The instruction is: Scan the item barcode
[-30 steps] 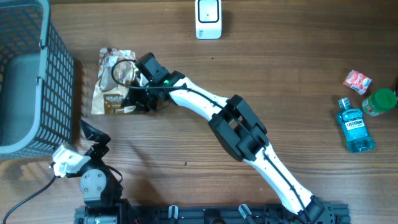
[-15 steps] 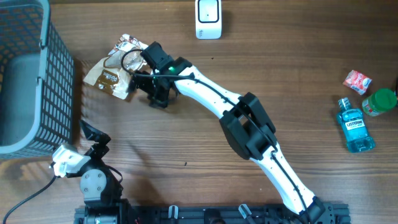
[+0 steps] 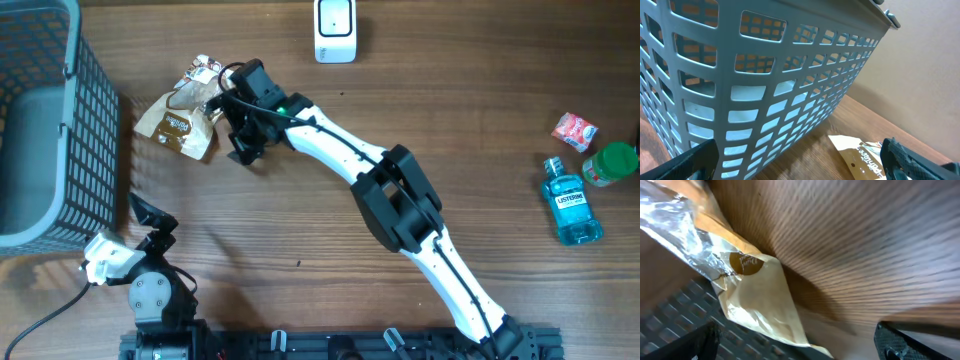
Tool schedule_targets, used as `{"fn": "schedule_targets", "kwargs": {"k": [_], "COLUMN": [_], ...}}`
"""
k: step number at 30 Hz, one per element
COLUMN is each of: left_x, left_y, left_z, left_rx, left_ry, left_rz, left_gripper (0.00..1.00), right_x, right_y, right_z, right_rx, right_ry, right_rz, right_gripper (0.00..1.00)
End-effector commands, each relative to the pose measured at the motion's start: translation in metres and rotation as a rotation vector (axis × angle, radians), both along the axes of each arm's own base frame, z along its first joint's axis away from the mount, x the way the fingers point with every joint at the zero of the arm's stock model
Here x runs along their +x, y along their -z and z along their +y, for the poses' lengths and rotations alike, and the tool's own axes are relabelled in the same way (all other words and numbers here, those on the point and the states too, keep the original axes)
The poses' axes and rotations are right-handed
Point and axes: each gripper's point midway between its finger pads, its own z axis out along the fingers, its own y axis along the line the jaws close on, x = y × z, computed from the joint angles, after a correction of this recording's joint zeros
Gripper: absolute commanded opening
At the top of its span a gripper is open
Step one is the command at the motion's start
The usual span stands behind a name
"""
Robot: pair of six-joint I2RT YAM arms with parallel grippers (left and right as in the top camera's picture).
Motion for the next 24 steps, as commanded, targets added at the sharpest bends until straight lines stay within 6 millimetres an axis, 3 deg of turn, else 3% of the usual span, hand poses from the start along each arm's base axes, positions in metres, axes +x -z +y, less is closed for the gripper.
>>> {"fn": "schedule_targets", "kwargs": {"k": [1, 4, 7, 10, 16, 24], "left_x": [-0.002, -0.002, -0.002, -0.002, -0.002, -0.002], "left_y": [0.000, 0.000, 0.000, 0.000, 0.000, 0.000], "left_z": [0.002, 0.002, 0.002, 0.002, 0.002, 0.002], "left_rx": [0.001, 0.001, 0.001, 0.001, 0.001, 0.001], "left_ry": [-0.011, -0.011, -0.011, -0.011, -0.011, -0.011], "left_rz": [0.002, 0.002, 0.001, 0.001, 0.002, 0.002], "left_gripper": [1.00, 1.00, 1.00, 1.00, 1.00, 1.00], "right_x": [-0.056, -0.053, -0.029, -0.018, -0.002, 0.042], "right_y": [0.119, 0.125, 0.138, 0.145, 0.155, 0.153], "right_z": [-0.006, 0.009, 0.015, 0.012, -0.012, -0.049], "right_rx": [-0.197, -0.155, -0.128, -0.133, -0.220, -0.273], "right_ry": [0.113, 0.119, 0.105, 0.132, 0.185, 0.164], "right_rz": [0.212, 0.163, -0.011, -0.063, -0.096, -0.212], "right_gripper": [1.00, 1.00, 1.00, 1.00, 1.00, 0.96]}}
